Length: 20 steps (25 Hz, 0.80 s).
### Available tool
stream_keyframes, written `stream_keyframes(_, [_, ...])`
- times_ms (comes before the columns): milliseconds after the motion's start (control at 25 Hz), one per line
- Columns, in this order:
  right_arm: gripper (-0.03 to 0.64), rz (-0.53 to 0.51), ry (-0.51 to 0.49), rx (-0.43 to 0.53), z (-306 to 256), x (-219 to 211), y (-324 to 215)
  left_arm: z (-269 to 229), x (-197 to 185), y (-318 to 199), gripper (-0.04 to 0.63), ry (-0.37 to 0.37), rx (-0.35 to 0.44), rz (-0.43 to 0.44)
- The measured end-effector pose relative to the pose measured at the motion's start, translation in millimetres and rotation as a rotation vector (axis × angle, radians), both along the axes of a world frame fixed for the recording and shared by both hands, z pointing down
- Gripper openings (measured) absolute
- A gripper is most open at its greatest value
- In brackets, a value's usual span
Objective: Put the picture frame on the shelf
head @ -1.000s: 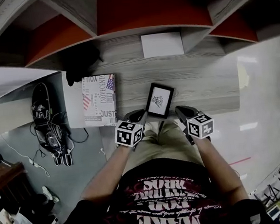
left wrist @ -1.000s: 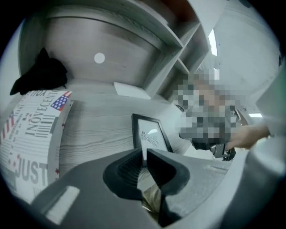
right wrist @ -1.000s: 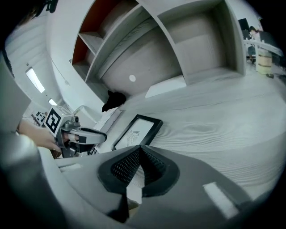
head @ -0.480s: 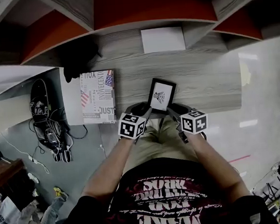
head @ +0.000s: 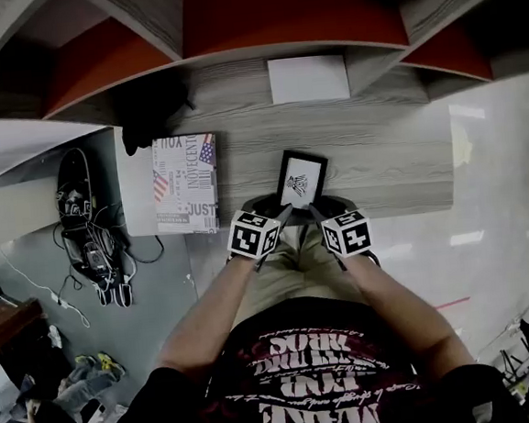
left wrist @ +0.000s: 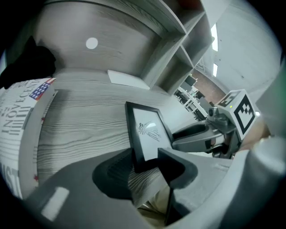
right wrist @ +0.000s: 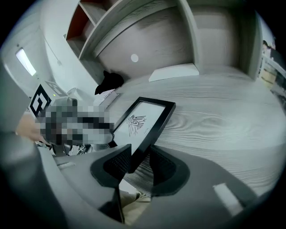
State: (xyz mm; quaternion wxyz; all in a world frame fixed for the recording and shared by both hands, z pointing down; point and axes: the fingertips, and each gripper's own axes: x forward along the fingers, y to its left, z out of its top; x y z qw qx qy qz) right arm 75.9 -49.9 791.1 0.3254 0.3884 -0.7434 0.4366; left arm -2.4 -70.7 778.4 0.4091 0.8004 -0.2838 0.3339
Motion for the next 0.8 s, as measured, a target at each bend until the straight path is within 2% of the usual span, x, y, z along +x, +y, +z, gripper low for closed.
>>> stream_keyframes(40, [0.156,-0.004,-0.003,-0.007,0,0,0,2,-3,-1,0.17,-0.017,-0.003,-0.012])
stream_keyframes(120, [0.153,0.0,-0.01,-0.021,0,1,-1,2,-5,-3,0.152,-0.034,-0.014,-0.036])
stream_keyframes(320, [0.138,0.034,-0.012,-0.03,-2,4,-9,-1,-3,-5,0.149,-0.07,0.006,-0.054])
stream_keyframes(600, [0.117,0.118,-0.045,-0.039,-6,13,-19,-15,3,-7,0.138,-0.075,0.026,-0.045])
stream_keyframes(800, [0.11,0.141,-0.066,-0.011,-20,17,-30,-31,6,-14,0.135,-0.073,0.077,-0.046])
